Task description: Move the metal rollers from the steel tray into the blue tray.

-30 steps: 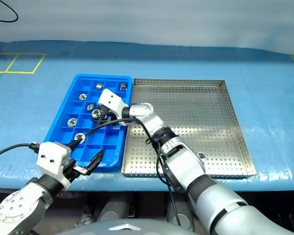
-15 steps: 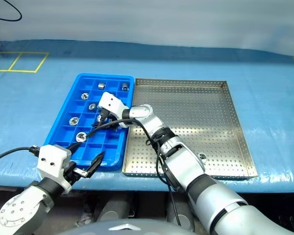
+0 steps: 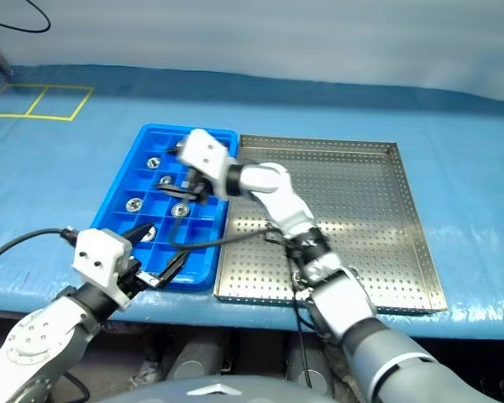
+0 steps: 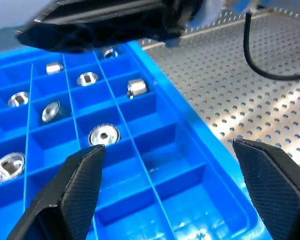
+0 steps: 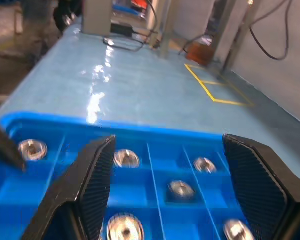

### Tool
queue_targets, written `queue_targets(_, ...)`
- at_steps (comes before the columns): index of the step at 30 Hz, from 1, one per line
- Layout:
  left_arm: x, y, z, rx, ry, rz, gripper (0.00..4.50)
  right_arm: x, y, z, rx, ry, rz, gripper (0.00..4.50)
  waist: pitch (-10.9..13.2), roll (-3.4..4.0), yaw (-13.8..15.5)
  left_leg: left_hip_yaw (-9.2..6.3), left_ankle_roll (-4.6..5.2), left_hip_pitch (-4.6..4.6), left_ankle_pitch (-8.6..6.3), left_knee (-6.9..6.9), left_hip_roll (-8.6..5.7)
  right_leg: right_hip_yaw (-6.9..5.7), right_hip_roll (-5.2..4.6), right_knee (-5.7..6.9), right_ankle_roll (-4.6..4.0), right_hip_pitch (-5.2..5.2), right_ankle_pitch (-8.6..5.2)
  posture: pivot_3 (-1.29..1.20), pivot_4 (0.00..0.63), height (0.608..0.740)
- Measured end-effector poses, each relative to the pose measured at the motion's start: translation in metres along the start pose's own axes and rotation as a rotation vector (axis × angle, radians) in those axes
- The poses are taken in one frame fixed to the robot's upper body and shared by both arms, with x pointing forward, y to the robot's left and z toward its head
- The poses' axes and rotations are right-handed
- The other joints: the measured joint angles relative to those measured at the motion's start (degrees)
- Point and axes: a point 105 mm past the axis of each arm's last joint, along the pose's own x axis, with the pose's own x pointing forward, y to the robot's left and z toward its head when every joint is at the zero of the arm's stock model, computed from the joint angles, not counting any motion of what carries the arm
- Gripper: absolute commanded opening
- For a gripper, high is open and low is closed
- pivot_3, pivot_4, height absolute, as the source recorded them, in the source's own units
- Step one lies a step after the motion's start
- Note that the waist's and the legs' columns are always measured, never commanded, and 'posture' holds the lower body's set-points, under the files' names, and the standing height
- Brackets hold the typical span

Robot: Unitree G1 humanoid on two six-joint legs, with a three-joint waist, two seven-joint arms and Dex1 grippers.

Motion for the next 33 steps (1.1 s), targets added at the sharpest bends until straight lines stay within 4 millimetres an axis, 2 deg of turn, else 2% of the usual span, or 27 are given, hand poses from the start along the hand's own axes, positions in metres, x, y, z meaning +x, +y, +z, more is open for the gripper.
queue_targets(2,0.008,-0.003,0.003,0.008,-0.012,-0.048,4.5,-0.054,-0.006,-0.024,0.029,0.128,-0.079,3.6,0.0,0.03,-0.3,0.09,0.16,-0.03,-0.02,0.04,-0.18,0.08,-0.2,0.02,0.06,0.0,-0.04,-0.02,0.15,0.74)
queue_targets(4,0.016,-0.003,0.005,0.01,-0.018,-0.077,4.5,-0.089,-0.002,-0.037,0.096,0.205,-0.125,3.6,0.0,0.06,-1.8,0.25,0.21,-0.02,-0.04,0.05,-0.16,0.15,-0.22,0.03,0.1,-0.06,-0.04,-0.07,0.15,0.74)
queue_targets(8,0.034,-0.007,0.02,0.02,-0.08,-0.157,4.5,-0.129,0.023,-0.045,0.184,0.299,-0.143,3.6,0.0,0.07,-5.2,0.57,0.44,0.14,-0.17,0.03,0.15,0.22,-0.06,0.13,0.12,-0.08,0.03,-0.15,0.15,0.74)
queue_targets(12,0.046,-0.013,0.02,0.03,-0.075,-0.237,4.5,-0.151,0.044,-0.056,0.231,0.41,-0.13,3.6,0.0,0.07,-7.0,0.69,0.46,0.18,-0.18,0.11,0.25,0.31,0.1,0.16,0.08,-0.07,0.02,-0.2,0.15,0.74)
queue_targets(20,0.057,-0.028,0.022,0.033,-0.081,-0.336,4.5,-0.196,0.053,-0.078,0.31,0.578,-0.233,3.6,0.0,0.03,-8.2,1.01,0.79,0.12,-0.37,0.68,0.27,0.85,0.25,0.16,0.43,-0.01,0.08,-0.22,0.15,0.74)
queue_targets(26,0.061,-0.037,0.021,0.021,-0.084,-0.37,4.5,-0.207,0.062,-0.087,0.383,0.614,-0.271,3.6,0.0,0.01,-8.5,1.23,0.98,0.1,-0.48,1.03,0.26,1.13,0.26,0.15,0.78,0.03,0.13,-0.23,0.15,0.74)
queue_targets(33,0.062,-0.037,0.02,0.023,-0.08,-0.377,4.5,-0.213,0.062,-0.095,0.409,0.638,-0.302,3.6,0.0,0.01,-8.8,1.55,1.11,0.13,-0.56,1.07,0.25,1.49,0.3,0.14,0.92,-0.04,0.22,-0.23,0.15,0.74)
